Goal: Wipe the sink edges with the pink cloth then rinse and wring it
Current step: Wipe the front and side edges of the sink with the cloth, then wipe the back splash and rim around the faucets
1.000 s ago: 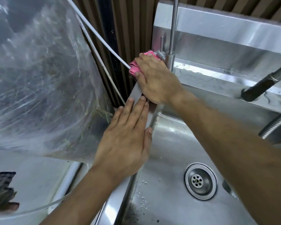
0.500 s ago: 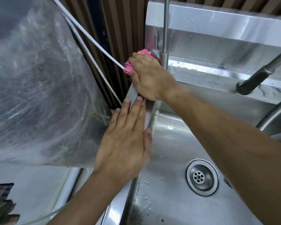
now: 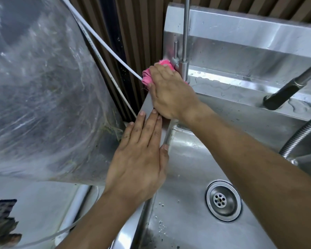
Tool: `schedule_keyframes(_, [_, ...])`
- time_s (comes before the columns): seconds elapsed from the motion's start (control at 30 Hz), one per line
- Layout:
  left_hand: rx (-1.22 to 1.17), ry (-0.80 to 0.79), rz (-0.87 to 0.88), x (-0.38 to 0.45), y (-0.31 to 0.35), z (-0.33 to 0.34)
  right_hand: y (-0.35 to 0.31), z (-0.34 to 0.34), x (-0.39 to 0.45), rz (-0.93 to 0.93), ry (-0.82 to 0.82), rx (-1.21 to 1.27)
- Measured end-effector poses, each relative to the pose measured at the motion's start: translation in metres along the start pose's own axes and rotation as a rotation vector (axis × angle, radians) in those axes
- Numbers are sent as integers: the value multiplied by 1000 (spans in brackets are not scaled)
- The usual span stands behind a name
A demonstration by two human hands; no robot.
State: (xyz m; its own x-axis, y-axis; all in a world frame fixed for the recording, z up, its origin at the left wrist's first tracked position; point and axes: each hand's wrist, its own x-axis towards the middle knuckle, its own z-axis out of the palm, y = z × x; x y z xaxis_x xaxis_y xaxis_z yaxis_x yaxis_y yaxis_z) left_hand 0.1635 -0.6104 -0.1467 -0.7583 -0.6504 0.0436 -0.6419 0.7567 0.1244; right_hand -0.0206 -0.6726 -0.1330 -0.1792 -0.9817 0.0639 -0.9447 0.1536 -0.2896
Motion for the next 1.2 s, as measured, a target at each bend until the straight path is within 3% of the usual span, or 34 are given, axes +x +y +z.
schedule_keyframes(0.2, [-11, 3, 25, 0, -5, 1, -1, -1, 35, 42, 10, -19])
schedule_keyframes(0.5, [-37, -7, 23, 0, -6, 1, 23, 10, -42, -120, 118, 224])
schedule_keyframes(0.67, [-21, -3, -6, 2, -2, 1, 26, 20, -35, -149, 345, 283])
schedule_keyframes(0.87, [-25, -11, -4, -1, -1, -1, 39, 15, -65, -97, 413, 339])
schedule_keyframes(0.93, [-42, -7, -21, 4, 1, -6, 48, 1, -80, 42, 546, 580])
schedule_keyframes(1.0, [-90, 28, -3, 17, 4, -12, 60, -27, -84, 164, 791, 833])
schedule_keyframes(1.1, [-135, 99, 45, 53, 5, -18, 68, -69, -61, 74, 1112, 528])
schedule_keyframes(1.13, [-128, 89, 36, 66, 5, -19, 69, -78, -47, -39, 1117, 389])
schedule_keyframes(1.2, [-113, 25, -4, 88, 1, -14, 72, -83, -16, -154, 851, 56])
